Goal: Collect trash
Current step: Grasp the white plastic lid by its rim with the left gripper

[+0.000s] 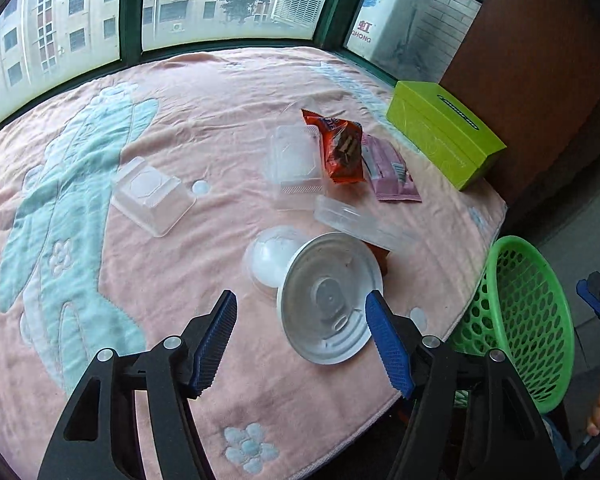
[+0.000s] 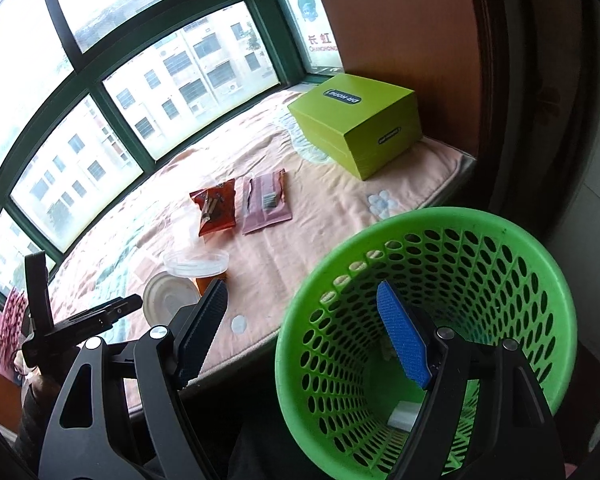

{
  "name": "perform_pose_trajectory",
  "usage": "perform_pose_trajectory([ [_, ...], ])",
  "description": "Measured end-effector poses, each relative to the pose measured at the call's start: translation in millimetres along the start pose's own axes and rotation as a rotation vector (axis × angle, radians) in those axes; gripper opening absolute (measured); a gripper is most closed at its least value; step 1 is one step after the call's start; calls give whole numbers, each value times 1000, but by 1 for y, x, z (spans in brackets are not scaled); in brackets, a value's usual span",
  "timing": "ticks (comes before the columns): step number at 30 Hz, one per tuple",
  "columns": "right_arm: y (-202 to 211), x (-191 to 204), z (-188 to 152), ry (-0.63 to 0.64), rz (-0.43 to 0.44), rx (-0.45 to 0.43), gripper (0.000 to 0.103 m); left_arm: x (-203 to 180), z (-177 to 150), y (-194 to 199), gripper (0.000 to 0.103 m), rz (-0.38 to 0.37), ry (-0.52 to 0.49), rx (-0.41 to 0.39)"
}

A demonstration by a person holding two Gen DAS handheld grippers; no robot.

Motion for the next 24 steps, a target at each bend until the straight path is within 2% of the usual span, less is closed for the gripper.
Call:
perform_pose_trajectory([
  [14,-22,21,-3,30,22,45,77,9,-1,-27,43,-31,40,59],
  [20,-29,28,-4,40,31,57,77,11,-2,-32,21,-64,59,78],
  [22,-32,31,-4,42,36,61,77,12,-3,-33,10,-74,66,83],
  [24,-36,34,-4,48,40,68,77,14,-4,-33,6,-82,77,86],
])
Point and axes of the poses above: each gripper's, at about its wrist camera, not at the fingertips, and y roughly against the way its jaws point, x to its left, z to its top, the point moved 7 cm from there along -y, roughly the way its jaws point, and after that the axes turned 10 degrees about x, right-handed, at the moved point
